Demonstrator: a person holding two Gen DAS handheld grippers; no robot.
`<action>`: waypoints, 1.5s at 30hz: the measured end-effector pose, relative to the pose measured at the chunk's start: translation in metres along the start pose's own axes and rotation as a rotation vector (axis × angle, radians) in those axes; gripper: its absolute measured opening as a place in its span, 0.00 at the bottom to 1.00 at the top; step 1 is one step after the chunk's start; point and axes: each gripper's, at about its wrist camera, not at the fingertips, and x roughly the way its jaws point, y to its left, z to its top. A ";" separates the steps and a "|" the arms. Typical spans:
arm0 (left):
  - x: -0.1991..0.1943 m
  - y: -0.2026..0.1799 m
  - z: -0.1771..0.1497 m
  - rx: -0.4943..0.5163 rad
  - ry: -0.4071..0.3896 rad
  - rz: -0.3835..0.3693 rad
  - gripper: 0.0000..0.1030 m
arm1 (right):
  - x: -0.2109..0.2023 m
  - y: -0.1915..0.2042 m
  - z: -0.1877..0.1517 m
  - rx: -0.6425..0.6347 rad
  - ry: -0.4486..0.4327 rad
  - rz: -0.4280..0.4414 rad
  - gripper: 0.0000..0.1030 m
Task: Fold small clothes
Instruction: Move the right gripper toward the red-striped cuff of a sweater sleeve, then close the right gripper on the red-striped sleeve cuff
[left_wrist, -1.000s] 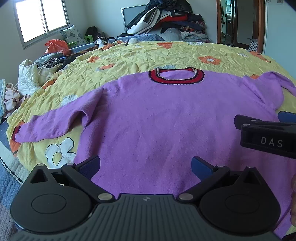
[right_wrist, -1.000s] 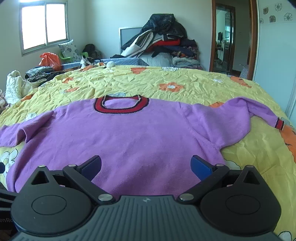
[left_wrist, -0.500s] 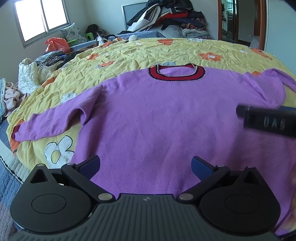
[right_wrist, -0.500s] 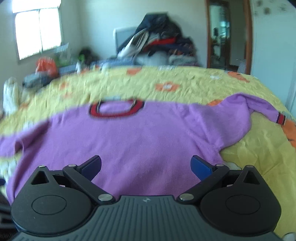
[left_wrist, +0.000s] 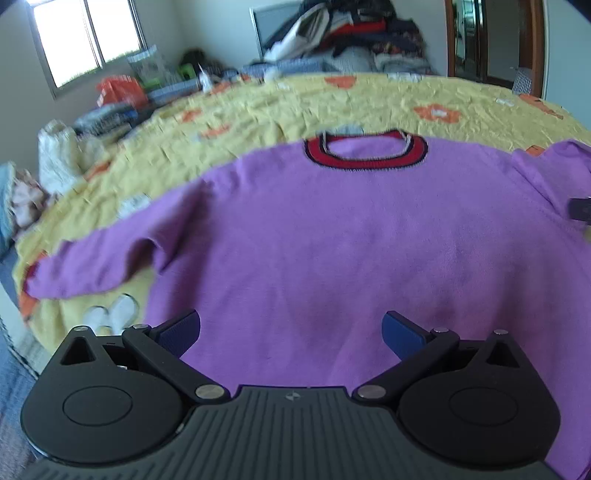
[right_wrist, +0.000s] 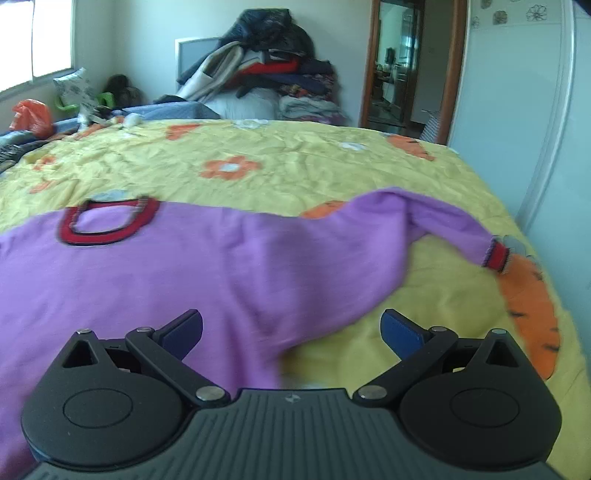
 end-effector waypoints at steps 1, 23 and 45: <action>0.003 0.000 0.003 -0.020 -0.009 -0.008 1.00 | 0.001 -0.005 0.001 -0.006 -0.013 -0.006 1.00; 0.039 -0.073 0.039 0.122 -0.062 -0.126 1.00 | 0.038 -0.229 0.004 0.283 -0.114 -0.041 1.00; 0.077 -0.062 0.043 0.004 0.089 -0.205 1.00 | 0.095 -0.269 0.020 0.485 -0.051 0.159 0.04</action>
